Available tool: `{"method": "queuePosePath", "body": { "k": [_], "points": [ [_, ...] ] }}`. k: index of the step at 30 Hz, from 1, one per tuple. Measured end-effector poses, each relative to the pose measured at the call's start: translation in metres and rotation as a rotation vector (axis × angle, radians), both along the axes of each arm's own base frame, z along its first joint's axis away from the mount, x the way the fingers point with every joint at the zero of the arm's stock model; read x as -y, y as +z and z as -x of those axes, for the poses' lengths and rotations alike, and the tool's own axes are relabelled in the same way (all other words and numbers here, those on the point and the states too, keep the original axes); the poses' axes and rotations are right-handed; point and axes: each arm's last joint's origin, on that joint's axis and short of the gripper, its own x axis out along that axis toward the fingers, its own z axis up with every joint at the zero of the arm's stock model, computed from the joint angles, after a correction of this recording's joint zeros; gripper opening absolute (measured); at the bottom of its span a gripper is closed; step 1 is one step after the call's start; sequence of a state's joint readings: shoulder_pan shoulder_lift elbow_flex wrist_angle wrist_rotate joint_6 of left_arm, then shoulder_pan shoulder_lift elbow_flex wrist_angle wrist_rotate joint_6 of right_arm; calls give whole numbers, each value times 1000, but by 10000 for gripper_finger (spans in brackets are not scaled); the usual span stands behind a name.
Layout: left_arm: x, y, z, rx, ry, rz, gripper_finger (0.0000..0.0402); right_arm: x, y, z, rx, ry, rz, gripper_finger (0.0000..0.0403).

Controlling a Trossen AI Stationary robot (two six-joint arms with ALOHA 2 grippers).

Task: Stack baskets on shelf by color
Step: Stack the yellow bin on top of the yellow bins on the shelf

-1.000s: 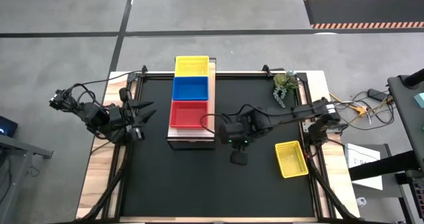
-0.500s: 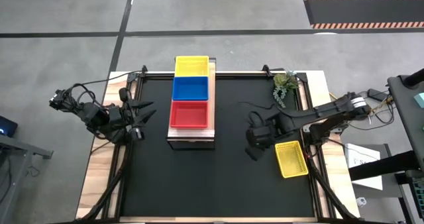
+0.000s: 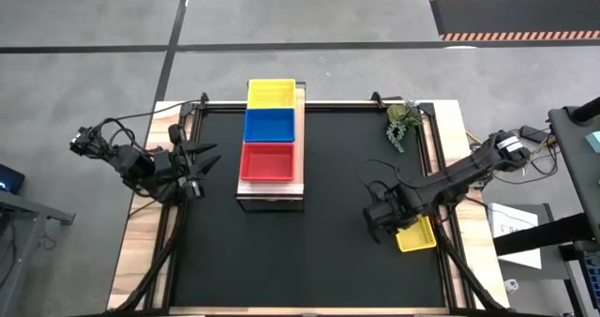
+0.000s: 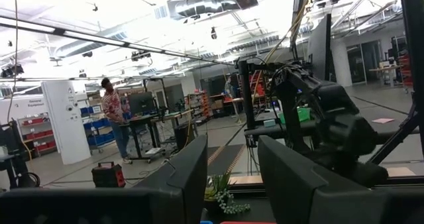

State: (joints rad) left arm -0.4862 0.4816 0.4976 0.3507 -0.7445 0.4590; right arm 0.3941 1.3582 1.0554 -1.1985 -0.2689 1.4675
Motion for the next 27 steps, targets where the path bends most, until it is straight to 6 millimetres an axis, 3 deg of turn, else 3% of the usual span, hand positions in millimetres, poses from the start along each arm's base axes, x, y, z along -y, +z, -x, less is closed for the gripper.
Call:
{"method": "queuePosePath", "body": {
  "k": [9, 27],
  "points": [
    [0, 0, 0, -1, 1, -2, 118, -7, -29, 10, -14, -47, 7, 209],
    [0, 0, 0, -1, 1, -2, 118, -25, -52, 22, -39, -8, -88, 215]
  ]
}}
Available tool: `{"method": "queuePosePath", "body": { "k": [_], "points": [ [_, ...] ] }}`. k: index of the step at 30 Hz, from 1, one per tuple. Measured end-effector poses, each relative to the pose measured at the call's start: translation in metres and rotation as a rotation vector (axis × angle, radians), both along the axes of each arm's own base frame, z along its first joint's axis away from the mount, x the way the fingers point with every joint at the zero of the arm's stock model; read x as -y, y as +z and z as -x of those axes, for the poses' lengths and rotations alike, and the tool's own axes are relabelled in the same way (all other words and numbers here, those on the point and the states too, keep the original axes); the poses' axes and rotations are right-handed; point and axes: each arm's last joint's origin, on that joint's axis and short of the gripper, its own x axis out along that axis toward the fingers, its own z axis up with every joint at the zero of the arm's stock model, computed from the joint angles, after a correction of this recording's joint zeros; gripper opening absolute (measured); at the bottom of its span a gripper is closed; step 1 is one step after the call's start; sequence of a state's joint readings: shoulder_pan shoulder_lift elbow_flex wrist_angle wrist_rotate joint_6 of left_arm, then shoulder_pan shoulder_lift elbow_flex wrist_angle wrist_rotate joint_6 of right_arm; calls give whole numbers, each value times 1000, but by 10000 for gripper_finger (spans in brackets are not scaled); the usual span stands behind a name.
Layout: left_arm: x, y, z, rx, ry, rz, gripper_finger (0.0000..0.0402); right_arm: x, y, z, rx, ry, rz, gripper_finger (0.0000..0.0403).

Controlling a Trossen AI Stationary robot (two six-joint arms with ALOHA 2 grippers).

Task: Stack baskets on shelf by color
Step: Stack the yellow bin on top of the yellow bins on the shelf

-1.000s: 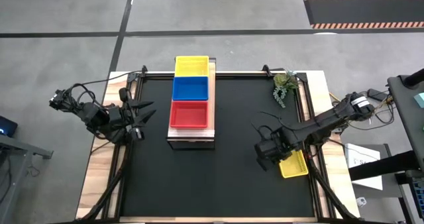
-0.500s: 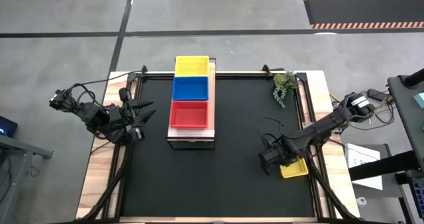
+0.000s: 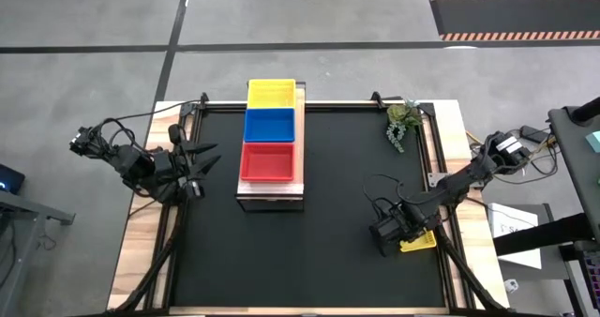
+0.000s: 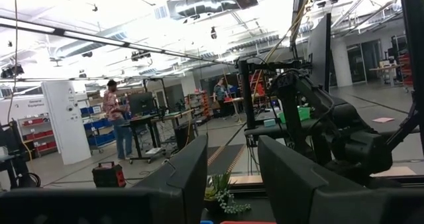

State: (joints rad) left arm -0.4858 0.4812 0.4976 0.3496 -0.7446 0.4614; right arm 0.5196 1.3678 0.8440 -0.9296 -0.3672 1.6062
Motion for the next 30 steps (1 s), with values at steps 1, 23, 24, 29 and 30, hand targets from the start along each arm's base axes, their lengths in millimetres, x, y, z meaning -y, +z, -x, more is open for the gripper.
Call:
{"method": "queuePosePath", "body": {
  "k": [1, 23, 24, 29, 30],
  "points": [
    [0, 0, 0, 0, 0, 0, 118, -1, -1, 0, -4, 3, 2, 214],
    [0, 0, 0, 0, 0, 1, 118, -8, 6, -15, 85, 50, -47, 13],
    [0, 0, 0, 0, 0, 1, 118, -8, 9, -17, 89, 49, -46, 13],
    [0, 0, 0, 0, 0, 1, 118, -3, 33, -25, 124, 97, 39, 12],
    [0, 0, 0, 0, 0, 1, 118, -2, 39, -27, 141, 110, 69, 12]
  ]
}}
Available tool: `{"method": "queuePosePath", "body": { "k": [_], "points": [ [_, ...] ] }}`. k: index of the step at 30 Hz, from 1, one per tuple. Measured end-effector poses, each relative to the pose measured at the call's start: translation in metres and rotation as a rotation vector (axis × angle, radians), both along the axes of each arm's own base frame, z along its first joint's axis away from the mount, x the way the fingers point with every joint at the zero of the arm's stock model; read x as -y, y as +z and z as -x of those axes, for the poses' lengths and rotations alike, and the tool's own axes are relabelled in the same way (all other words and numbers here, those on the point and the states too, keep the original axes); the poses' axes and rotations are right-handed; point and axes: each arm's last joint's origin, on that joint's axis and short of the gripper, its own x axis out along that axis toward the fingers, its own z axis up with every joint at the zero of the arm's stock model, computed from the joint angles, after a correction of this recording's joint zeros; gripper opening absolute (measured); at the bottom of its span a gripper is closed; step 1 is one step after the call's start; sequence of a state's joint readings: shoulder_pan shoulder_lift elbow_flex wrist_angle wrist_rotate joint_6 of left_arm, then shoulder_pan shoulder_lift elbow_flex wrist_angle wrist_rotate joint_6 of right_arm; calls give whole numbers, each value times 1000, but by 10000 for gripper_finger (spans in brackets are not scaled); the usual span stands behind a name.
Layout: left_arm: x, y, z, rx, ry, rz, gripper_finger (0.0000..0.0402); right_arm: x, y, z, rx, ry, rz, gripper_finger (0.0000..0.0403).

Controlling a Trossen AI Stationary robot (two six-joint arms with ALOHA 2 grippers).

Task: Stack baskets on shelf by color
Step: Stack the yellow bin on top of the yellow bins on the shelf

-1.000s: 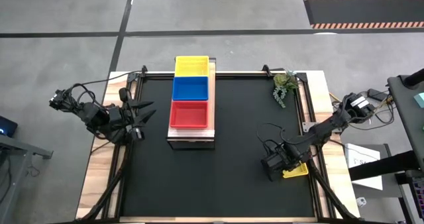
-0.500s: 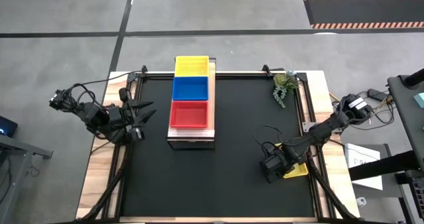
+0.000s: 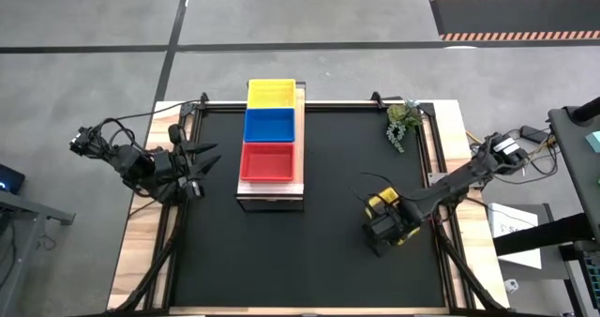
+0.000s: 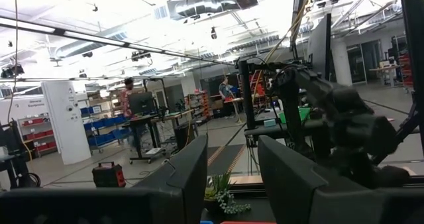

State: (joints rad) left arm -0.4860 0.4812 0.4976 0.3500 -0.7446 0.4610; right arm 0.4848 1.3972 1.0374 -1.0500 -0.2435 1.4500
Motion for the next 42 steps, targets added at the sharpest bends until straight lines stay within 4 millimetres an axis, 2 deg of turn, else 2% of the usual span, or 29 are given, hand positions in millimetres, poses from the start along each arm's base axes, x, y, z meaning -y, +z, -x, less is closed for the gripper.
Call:
{"method": "queuePosePath", "body": {
  "k": [7, 14, 22, 29, 42],
  "points": [
    [0, 0, 0, 0, 0, 0, 118, 17, 48, -18, 125, 87, 201, 12],
    [0, 0, 0, 1, 0, 0, 118, 41, 83, -42, 152, 224, 368, 12],
    [0, 0, 0, 1, 0, 0, 118, 70, 108, -82, 133, 478, 489, 12],
    [0, 0, 0, 1, 0, 0, 118, 99, 131, -111, 134, 633, 639, 12],
    [0, 0, 0, -4, 5, -15, 118, 153, 165, -139, 171, 803, 820, 12]
  ]
}}
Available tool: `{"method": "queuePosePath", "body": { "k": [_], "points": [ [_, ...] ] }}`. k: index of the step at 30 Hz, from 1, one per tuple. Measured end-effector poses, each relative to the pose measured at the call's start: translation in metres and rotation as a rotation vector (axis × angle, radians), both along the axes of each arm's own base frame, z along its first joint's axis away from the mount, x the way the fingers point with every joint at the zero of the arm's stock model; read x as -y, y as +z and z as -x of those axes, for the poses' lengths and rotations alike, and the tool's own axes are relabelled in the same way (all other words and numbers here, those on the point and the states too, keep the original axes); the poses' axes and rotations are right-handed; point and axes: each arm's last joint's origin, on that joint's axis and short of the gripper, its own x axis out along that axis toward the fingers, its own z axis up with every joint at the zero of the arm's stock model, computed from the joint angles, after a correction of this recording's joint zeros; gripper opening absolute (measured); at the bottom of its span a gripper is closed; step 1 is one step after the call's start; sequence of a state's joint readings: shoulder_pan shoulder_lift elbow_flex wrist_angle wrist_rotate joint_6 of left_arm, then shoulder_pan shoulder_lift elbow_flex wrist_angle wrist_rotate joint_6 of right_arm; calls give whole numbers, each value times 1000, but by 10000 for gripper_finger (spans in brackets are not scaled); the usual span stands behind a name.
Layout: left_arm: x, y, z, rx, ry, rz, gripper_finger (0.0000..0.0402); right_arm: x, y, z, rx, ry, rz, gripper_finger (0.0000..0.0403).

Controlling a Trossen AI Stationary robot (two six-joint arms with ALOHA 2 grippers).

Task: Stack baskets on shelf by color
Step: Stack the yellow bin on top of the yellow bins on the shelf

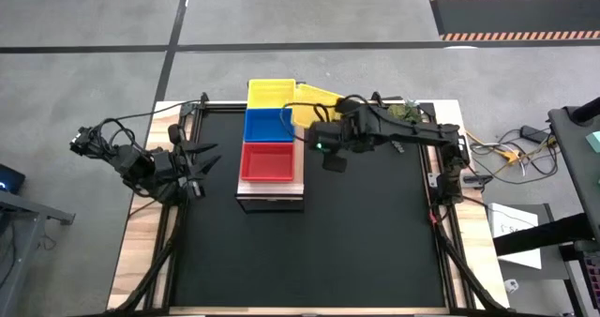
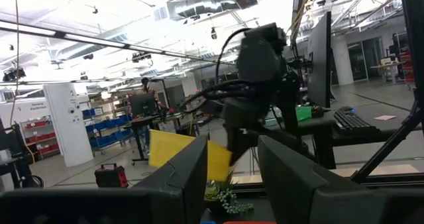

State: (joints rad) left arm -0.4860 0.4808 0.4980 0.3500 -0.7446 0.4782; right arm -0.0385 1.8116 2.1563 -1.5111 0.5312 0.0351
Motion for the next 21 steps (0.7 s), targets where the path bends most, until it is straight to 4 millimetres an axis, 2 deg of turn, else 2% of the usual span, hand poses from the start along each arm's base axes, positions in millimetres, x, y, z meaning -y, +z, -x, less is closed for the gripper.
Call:
{"method": "queuePosePath", "body": {
  "k": [12, 21],
  "points": [
    [-2, 2, 3, 10, 8, -16, 118, 44, 13, -18, 125, 119, 104, 12],
    [-4, 4, 8, 22, 15, -30, 118, 70, 18, -30, 298, 248, 47, 12]
  ]
}}
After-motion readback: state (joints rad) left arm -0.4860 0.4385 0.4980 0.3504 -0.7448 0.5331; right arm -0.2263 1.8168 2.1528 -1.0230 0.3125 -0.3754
